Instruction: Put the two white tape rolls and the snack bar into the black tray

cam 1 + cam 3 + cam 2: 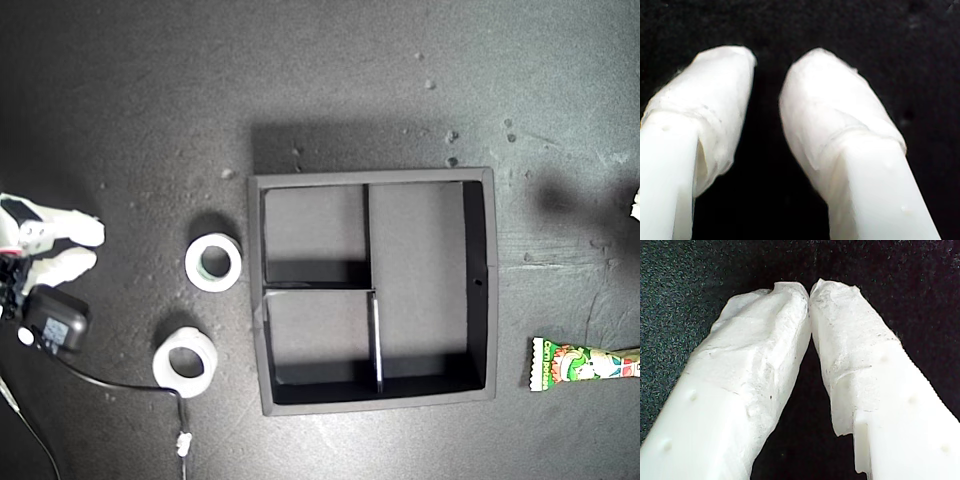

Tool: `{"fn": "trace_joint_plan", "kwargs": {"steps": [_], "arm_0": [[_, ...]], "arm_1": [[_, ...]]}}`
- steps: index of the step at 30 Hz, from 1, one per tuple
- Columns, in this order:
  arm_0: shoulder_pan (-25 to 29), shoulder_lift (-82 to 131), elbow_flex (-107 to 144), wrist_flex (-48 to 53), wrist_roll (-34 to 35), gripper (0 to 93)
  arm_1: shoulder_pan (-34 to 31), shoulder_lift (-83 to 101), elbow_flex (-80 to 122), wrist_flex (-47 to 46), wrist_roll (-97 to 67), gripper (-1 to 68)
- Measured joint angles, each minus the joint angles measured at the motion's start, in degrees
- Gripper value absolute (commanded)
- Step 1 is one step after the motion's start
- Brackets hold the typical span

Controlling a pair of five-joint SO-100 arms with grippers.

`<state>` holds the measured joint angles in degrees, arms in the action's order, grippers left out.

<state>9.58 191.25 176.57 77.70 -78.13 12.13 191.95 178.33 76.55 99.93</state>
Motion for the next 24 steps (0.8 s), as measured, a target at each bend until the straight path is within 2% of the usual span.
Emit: {"fn": "trace_joint_plan", "kwargs": {"steps": [5, 11, 13, 16, 24], "arm_0": [[-1.8, 0.0, 0.0, 0.0, 0.1, 4.7], [-2.5, 0.0, 0.0, 0.0, 0.1, 4.6], [-2.5, 0.0, 0.0, 0.0, 0.1, 0.1], [-2.9, 0.0, 0.0, 0.0, -0.2, 0.1], [-2.3, 0.0, 0.0, -0.7, -8.3, 0.0]], "arm_1": [[2.6, 0.0, 0.0, 0.0, 0.0, 0.0], [2.7, 0.0, 0.0, 0.0, 0.0, -0.2], [3.0, 0.0, 0.0, 0.0, 0.0, -0.2], [2.9, 0.0, 0.0, 0.0, 0.0, -0.2], [2.5, 0.0, 0.0, -0.3, 2.4, -0.3]]}}
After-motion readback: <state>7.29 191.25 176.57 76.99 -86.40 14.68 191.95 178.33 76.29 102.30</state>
